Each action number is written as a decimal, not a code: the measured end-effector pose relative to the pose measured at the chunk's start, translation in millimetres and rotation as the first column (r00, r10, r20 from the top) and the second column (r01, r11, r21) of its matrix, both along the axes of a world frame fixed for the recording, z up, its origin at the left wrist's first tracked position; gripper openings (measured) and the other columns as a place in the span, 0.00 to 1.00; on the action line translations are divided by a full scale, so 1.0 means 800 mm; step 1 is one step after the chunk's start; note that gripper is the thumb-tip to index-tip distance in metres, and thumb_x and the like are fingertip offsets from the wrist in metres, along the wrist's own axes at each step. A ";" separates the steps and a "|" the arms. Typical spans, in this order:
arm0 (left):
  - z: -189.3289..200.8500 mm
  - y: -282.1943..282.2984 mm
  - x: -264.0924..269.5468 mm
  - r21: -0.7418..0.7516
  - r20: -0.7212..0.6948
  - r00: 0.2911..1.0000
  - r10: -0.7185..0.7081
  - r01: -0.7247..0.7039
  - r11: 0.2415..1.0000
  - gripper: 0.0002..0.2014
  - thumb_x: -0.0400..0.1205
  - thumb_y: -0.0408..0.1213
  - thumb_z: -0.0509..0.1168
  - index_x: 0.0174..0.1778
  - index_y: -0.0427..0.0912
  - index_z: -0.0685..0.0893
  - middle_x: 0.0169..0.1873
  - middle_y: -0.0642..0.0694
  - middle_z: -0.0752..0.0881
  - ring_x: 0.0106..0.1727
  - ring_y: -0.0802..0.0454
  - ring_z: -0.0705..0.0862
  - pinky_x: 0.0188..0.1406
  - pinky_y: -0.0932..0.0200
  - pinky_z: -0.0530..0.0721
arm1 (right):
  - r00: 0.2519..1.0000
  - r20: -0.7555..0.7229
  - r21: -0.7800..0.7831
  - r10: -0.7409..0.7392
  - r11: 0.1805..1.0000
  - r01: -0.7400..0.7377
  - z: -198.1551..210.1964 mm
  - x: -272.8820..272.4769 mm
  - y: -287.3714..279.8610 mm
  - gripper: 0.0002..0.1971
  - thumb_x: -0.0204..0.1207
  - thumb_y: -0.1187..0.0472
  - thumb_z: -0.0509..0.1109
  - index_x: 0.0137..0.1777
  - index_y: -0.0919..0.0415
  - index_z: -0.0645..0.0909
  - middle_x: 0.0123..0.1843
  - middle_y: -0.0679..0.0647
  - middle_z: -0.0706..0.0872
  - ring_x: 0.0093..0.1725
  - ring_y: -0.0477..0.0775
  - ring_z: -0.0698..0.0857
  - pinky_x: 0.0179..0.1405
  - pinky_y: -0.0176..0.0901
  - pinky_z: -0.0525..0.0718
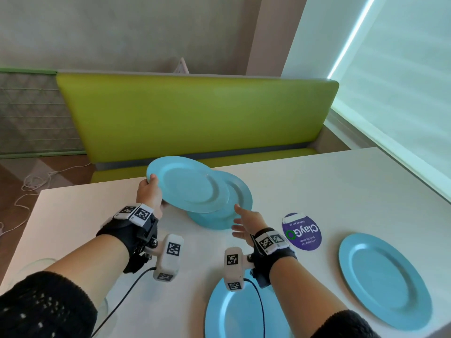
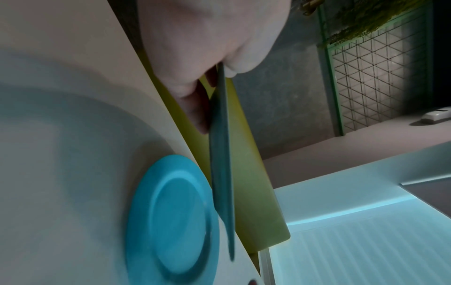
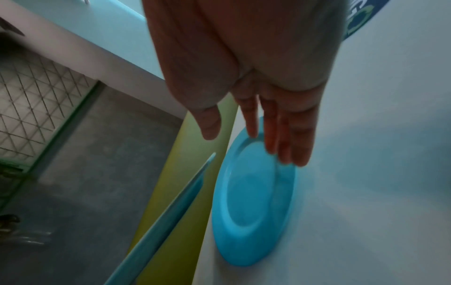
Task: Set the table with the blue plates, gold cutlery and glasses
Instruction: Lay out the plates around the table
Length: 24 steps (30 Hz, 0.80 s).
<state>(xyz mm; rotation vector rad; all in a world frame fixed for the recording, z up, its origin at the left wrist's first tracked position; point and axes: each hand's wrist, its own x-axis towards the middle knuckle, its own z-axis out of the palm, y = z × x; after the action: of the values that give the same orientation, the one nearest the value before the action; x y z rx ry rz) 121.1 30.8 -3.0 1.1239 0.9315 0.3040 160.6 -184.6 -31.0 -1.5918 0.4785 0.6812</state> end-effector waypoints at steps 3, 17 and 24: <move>0.005 -0.031 0.007 -0.026 0.010 0.995 -0.098 0.098 0.995 0.20 0.88 0.45 0.50 0.72 0.40 0.71 0.55 0.39 0.80 0.52 0.41 0.80 0.52 0.43 0.83 | 0.997 -0.011 0.215 -0.071 0.974 0.072 0.018 0.001 -0.013 0.12 0.85 0.60 0.58 0.62 0.69 0.70 0.43 0.62 0.80 0.37 0.60 0.84 0.38 0.54 0.86; 0.007 -0.142 0.067 0.039 -0.116 0.936 -0.333 0.339 0.940 0.21 0.85 0.41 0.61 0.72 0.36 0.72 0.53 0.42 0.76 0.35 0.51 0.79 0.33 0.57 0.82 | 0.893 0.015 0.195 -0.450 0.877 0.439 0.010 0.083 -0.193 0.20 0.85 0.71 0.52 0.77 0.73 0.62 0.74 0.70 0.71 0.72 0.71 0.75 0.53 0.56 0.85; 0.003 -0.145 0.085 0.058 -0.150 0.938 -0.312 0.323 0.945 0.08 0.85 0.37 0.61 0.58 0.41 0.73 0.37 0.47 0.77 0.32 0.50 0.79 0.19 0.64 0.84 | 0.815 -0.084 0.219 -0.573 0.787 0.576 -0.033 0.121 -0.268 0.22 0.87 0.68 0.49 0.80 0.68 0.58 0.81 0.60 0.64 0.77 0.64 0.70 0.17 0.40 0.85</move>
<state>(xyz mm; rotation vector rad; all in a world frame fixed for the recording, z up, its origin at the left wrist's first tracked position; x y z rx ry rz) 189.2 -84.9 -0.7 1.3637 0.8480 -0.0018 257.5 -399.1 -57.5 -1.1247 0.8210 0.2618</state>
